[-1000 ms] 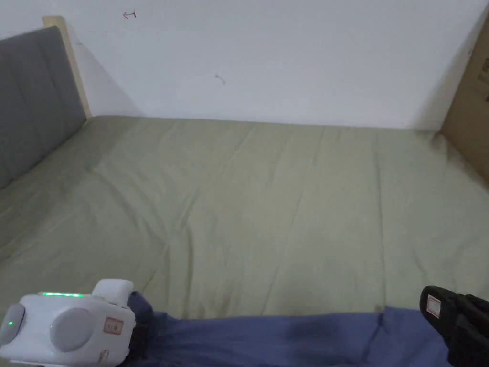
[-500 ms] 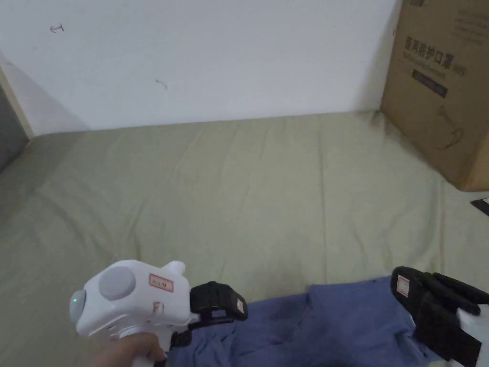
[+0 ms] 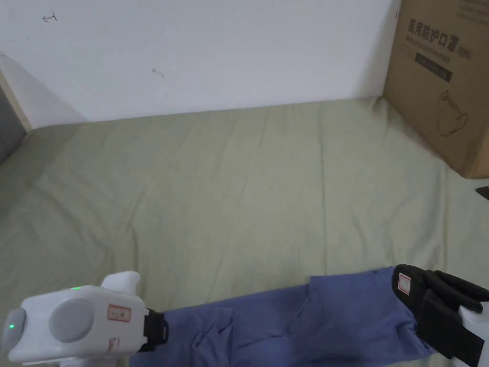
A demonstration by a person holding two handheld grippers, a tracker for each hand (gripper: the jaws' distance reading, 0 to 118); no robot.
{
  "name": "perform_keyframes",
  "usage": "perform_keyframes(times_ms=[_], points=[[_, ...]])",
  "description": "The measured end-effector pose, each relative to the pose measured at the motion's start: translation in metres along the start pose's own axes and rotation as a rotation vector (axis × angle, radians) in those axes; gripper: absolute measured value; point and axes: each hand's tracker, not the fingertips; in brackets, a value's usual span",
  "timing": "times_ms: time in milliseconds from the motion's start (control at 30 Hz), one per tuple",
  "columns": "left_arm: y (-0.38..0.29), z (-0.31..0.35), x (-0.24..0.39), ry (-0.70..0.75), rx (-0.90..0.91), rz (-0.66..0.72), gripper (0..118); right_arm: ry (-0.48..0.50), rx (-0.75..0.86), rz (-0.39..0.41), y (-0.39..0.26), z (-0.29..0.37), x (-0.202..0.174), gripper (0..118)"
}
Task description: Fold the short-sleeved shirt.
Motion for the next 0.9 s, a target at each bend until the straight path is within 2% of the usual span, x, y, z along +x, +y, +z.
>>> perform_keyframes(times_ms=[67,200,267,333,467,500,567,667,733,800,833,867,900], points=[[-0.006,-0.024,0.009,-0.076,-0.057,0.001,0,0.001,-0.002,0.002,-0.001,0.000,0.000,0],[-0.014,-0.064,0.049,-0.040,-0.110,-0.050,0,-0.006,-0.006,0.008,0.001,0.000,-0.001,0],[-0.012,-0.060,0.065,-0.034,-0.083,-0.059,0,-0.008,-0.006,0.010,0.002,0.001,-0.003,0],[-0.007,-0.047,0.072,-0.194,-0.058,-0.009,0,-0.009,-0.003,0.012,0.003,0.002,-0.004,0],[0.000,-0.025,0.081,-0.762,-0.060,0.168,0,0.003,-0.004,0.015,0.004,0.000,-0.010,0],[0.003,-0.017,0.081,-0.813,-0.058,0.188,0,0.007,-0.004,0.017,0.005,-0.001,-0.012,0],[0.008,0.006,0.064,-0.733,0.056,0.165,0,0.012,-0.001,0.024,0.006,-0.001,-0.015,0],[0.015,0.034,0.015,-0.462,0.152,0.127,0,0.020,0.000,0.025,0.008,-0.002,-0.019,0],[0.012,0.037,-0.036,-0.347,0.152,0.147,0,0.025,-0.006,0.026,0.008,-0.005,-0.021,0],[0.005,0.028,-0.080,-0.325,0.061,0.239,1,0.029,-0.017,0.033,0.007,-0.008,-0.025,0],[-0.001,0.021,-0.101,-0.356,0.025,0.275,13,0.031,-0.024,0.037,0.006,-0.010,-0.027,0],[-0.009,0.013,-0.119,-0.408,-0.004,0.305,35,0.033,-0.034,0.040,0.006,-0.013,-0.029,0],[-0.016,0.006,-0.126,-0.443,-0.028,0.333,68,0.036,-0.041,0.042,0.006,-0.015,-0.031,0]])
